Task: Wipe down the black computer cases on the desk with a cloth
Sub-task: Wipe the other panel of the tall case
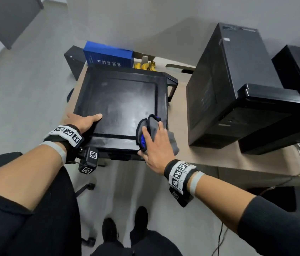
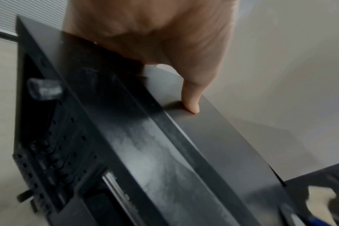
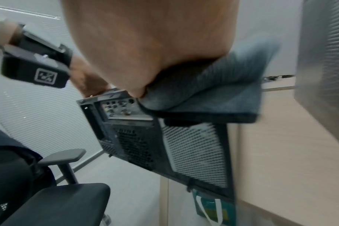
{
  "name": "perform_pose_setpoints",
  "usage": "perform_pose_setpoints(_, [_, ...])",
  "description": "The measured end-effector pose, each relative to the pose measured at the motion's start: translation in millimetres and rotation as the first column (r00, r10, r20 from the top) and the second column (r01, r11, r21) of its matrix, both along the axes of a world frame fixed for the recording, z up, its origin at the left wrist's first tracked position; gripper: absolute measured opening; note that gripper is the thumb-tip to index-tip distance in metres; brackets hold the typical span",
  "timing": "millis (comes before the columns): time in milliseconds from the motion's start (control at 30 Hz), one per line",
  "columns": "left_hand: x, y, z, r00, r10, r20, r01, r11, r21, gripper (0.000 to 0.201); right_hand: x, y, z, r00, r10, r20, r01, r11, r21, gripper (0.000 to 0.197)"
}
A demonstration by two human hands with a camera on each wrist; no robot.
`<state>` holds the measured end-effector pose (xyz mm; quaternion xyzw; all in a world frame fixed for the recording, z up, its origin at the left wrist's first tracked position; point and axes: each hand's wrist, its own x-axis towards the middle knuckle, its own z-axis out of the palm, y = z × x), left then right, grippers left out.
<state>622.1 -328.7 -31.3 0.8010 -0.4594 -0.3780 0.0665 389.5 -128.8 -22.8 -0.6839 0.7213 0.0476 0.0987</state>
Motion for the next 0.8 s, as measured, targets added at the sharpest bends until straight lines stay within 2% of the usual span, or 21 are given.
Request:
perform_pose_setpoints(200, [1,5,2,1.000,-0.017,0.000,0.017,0.999,-0.037,0.147,90,-41,-13,0.960,0.276,0.051,-0.269,0.956,-0.120,0.078])
perform_pose_setpoints(267, [1,4,0,1.000,-0.012,0.008,0.012,0.999,-0.039,0.139,94,-46,-14,0.941,0.333,0.056,-0.323,0.937,-0.135,0.075])
perform_pose_setpoints(333, [-1,4,3,0.998,-0.042,0.040,0.043,0.999,-0.022,0.134,73,-35,-12,0.936,0.344,0.069,-0.329,0.929,-0.168,0.067])
perform_pose_setpoints(433, [-3,6,6,0.994,-0.091,0.068,0.090,0.996,0.015,0.133,22,7,-10,0.969,0.196,0.152,-0.169,0.970,-0.175,0.061])
perform_pose_setpoints(533, [-2,6,10,0.990,-0.110,0.092,0.108,0.994,0.028,0.134,-15,42,-10,0.979,-0.047,0.200,0.064,0.995,-0.079,0.066])
perform_pose_setpoints(567, [-2,5,11,0.988,-0.118,0.102,0.116,0.993,0.033,0.134,-22,44,-7,0.958,-0.150,0.245,0.160,0.987,-0.019,0.068])
perform_pose_setpoints(633, [0,-1,11,0.984,-0.140,0.106,0.135,0.989,0.056,0.138,-32,34,-3,0.828,-0.392,0.401,0.364,0.920,0.149,0.071])
perform_pose_setpoints(667, [0,-4,10,0.984,-0.150,0.098,0.143,0.987,0.071,0.141,-38,24,-1,0.761,-0.477,0.440,0.423,0.879,0.222,0.073])
perform_pose_setpoints(700, [-1,-9,10,0.984,-0.155,0.090,0.148,0.985,0.087,0.144,-43,12,1,0.728,-0.526,0.439,0.452,0.850,0.269,0.076])
perform_pose_setpoints(800, [-10,-25,17,0.979,-0.183,0.088,0.175,0.980,0.097,0.136,-52,-21,5,0.771,-0.541,0.335,0.454,0.837,0.306,0.080])
